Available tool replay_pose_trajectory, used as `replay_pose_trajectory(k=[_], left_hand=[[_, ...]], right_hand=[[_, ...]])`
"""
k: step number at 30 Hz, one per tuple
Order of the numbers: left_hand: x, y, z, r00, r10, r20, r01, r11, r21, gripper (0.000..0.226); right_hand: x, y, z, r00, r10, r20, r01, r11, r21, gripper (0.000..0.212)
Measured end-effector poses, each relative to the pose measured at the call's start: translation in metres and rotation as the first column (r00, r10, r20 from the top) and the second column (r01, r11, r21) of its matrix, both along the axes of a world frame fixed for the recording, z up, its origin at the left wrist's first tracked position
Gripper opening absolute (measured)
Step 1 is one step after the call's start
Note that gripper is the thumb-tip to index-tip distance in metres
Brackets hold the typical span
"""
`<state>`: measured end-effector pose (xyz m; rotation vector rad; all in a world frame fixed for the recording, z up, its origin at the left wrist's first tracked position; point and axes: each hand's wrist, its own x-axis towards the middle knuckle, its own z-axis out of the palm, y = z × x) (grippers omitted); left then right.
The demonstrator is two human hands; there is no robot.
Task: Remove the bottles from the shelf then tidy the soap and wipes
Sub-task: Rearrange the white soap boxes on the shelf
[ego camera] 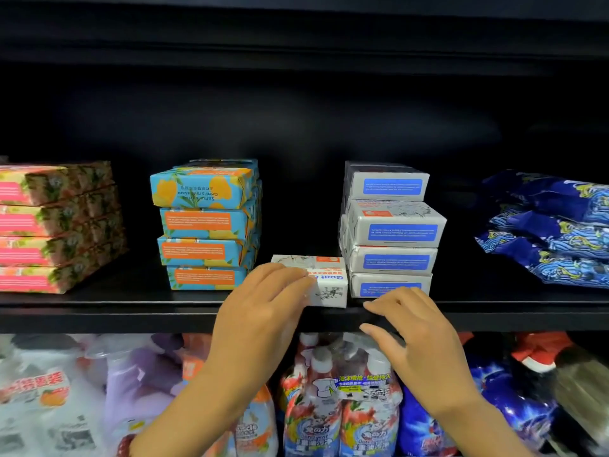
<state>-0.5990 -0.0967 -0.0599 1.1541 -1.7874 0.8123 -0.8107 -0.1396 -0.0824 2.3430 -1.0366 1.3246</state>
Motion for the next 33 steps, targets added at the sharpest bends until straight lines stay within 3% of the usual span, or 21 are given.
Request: replay_pose_trajectory(k=[13, 17, 21, 23, 26, 30, 33], left_hand=[[0.002, -0.035, 0.027, 0.987, 0.132, -0.091, -0.104, 0.958, 0.265, 0.035], [-0.002, -0.035, 0.023, 0.988, 0.132, -0.075, -0.105, 0.949, 0.296, 0.036], [0.002, -0.020, 0.008, 0.982, 0.034, -0.187, 0.008, 0.976, 0.219, 0.027], [0.000, -0.013, 0.002, 0.986, 0.048, -0.161, -0.012, 0.977, 0.215, 0.029], [-0.001, -0.009, -0.002, 0.985, 0.106, -0.135, -0.058, 0.947, 0.316, 0.041], [0.000, -0.008, 0.002, 0.976, 0.092, -0.196, -0.004, 0.914, 0.406, 0.044], [-0.003, -0.007, 0.004, 0.969, 0.127, -0.211, -0.026, 0.904, 0.426, 0.047]], right_hand=[[0.002, 0.005, 0.002, 0.998, -0.048, -0.037, 0.048, 0.999, -0.015, 0.020], [-0.002, 0.009, 0.013, 0.999, 0.018, -0.032, -0.017, 0.999, 0.029, 0.022], [-0.014, 0.011, 0.049, 0.987, 0.102, 0.123, -0.081, 0.982, -0.171, 0.024], [-0.021, 0.003, 0.071, 0.995, 0.045, 0.086, -0.027, 0.978, -0.206, 0.036], [-0.025, -0.017, 0.090, 0.998, -0.016, -0.065, 0.011, 0.997, -0.078, 0.056], [-0.022, -0.023, 0.092, 0.994, -0.029, -0.107, 0.025, 0.999, -0.041, 0.053], [-0.020, -0.017, 0.088, 0.995, -0.042, -0.095, 0.029, 0.990, -0.137, 0.046]])
